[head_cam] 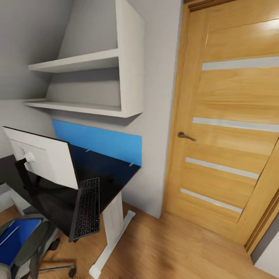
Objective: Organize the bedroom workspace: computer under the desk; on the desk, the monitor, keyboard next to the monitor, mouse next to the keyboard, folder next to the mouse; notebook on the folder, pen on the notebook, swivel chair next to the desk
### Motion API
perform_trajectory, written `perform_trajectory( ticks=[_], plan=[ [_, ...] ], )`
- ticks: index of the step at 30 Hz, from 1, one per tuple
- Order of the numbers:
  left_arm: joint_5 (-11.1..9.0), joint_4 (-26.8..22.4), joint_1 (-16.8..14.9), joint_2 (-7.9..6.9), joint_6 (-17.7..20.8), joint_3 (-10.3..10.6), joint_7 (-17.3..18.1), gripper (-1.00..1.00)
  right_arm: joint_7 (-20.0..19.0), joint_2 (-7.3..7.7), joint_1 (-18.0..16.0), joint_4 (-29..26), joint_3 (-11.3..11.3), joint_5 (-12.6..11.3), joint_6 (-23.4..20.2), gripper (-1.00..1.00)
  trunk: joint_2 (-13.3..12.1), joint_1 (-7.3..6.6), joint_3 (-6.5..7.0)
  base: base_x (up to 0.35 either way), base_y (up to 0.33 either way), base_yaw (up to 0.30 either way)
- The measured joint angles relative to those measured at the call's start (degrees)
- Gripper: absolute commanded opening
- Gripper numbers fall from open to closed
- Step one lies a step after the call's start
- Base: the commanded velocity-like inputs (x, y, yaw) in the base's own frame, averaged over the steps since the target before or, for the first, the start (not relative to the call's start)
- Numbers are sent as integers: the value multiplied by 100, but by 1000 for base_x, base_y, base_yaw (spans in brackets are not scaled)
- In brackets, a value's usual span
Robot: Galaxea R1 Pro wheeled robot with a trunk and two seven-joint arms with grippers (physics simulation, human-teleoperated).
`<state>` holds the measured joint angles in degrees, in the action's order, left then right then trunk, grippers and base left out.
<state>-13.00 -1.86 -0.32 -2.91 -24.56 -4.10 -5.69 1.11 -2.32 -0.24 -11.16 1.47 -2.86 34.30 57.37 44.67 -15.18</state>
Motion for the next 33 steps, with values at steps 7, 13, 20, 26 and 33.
perform_trajectory(
  ticks=[7,13,20,26,33],
  plan=[
    [0,0,0,0,0,0,-1,100,-5,-3,0,87,-14,7,5,100,0,0,-44,-1,0,199],
    [0,0,0,0,2,0,2,100,-3,-3,0,97,-10,7,5,100,0,0,-84,0,0,194],
    [0,1,0,0,8,0,4,100,4,-3,0,98,-7,1,5,100,0,0,-130,0,0,198],
    [6,5,0,2,9,1,7,100,5,-3,0,97,-7,-1,13,100,0,0,-163,0,0,223],
    [8,8,0,1,9,5,7,100,6,-3,0,95,-1,-5,36,100,0,0,-187,0,0,252]
  ],
)
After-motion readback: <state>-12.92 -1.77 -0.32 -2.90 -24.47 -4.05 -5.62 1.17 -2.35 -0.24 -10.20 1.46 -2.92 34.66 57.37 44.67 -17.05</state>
